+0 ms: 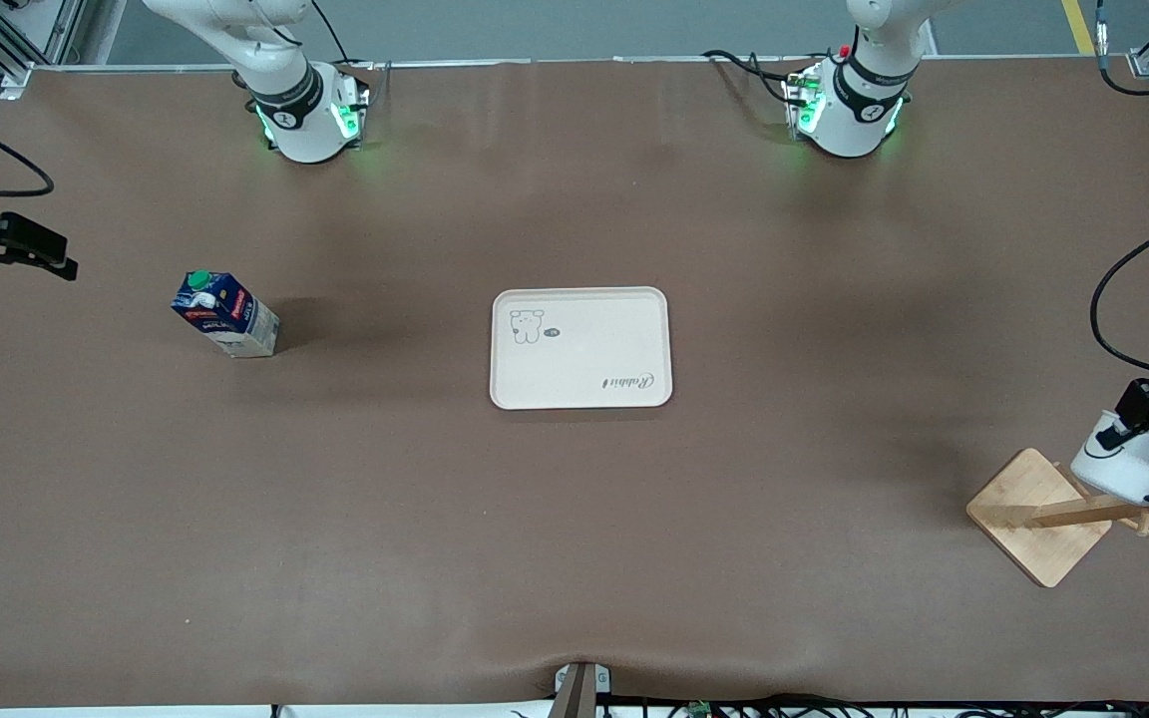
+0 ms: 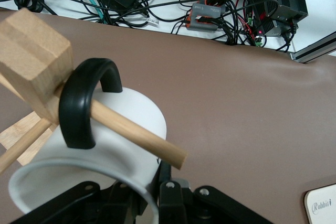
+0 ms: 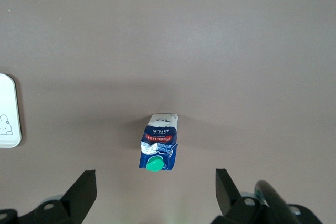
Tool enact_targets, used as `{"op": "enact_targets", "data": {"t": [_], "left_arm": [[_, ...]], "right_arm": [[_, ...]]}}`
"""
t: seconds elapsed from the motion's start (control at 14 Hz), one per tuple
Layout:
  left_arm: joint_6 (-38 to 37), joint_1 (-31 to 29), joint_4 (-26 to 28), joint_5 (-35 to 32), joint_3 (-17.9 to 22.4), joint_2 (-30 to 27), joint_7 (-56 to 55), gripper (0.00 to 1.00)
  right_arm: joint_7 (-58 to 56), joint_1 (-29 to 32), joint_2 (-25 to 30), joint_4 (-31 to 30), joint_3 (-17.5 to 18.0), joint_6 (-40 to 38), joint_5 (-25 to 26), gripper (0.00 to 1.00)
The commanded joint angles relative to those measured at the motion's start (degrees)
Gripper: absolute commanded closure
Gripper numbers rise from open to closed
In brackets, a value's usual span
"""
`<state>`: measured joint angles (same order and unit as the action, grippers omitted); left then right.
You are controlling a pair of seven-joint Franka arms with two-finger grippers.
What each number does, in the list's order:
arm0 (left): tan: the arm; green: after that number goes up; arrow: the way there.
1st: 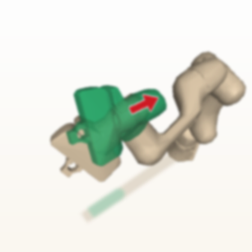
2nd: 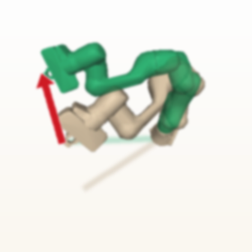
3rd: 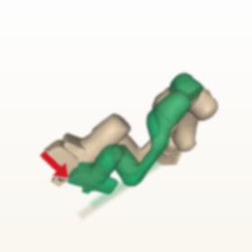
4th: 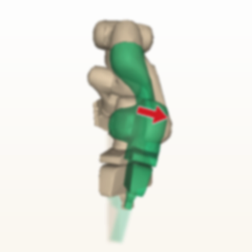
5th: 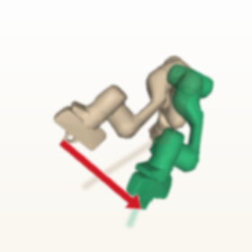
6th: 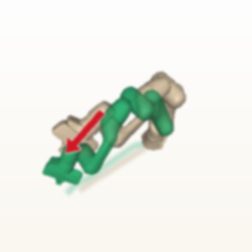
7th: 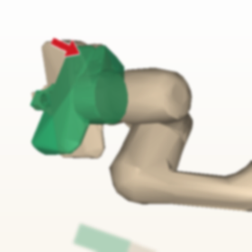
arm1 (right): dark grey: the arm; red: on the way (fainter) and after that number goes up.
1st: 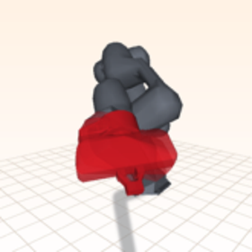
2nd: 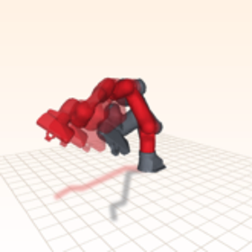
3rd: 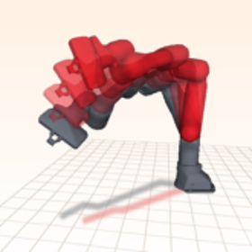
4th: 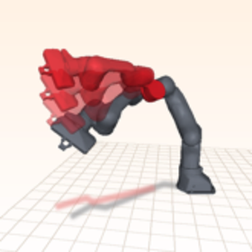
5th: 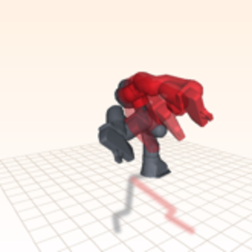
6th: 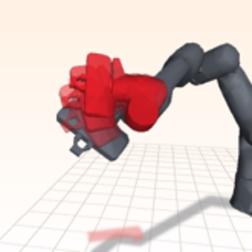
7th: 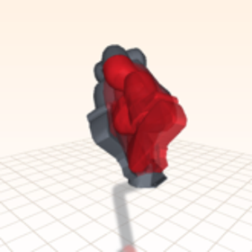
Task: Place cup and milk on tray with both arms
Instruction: 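Move the left gripper to the white mug on the wooden stand, then grasp the mug rim with the left gripper and lift it off the peg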
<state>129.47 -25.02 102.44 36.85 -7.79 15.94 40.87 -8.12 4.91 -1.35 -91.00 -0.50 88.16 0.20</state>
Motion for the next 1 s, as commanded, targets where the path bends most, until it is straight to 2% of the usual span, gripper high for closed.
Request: {"op": "enact_targets", "data": {"t": [0.0,0.43,0.93], "left_arm": [[-0.09,-0.12,-0.14,0.07,-1.0,-0.55,1.23,1.0],[-4.39,-0.03,0.21,-1.86,-1.62,-3.36,-0.26,1.0],[-10.11,-0.03,1.79,-6.79,-3.11,-8.02,-10.27,1.0]], "right_arm": [[-0.4,0.98,-0.85,1.36,0.77,-0.8,-0.82,0.0],[-0.31,1.59,-1.2,0.91,0.68,-0.28,-0.99,0.0],[-1.28,1.95,-3.66,2.32,0.77,-0.36,0.67,0.0]]}}
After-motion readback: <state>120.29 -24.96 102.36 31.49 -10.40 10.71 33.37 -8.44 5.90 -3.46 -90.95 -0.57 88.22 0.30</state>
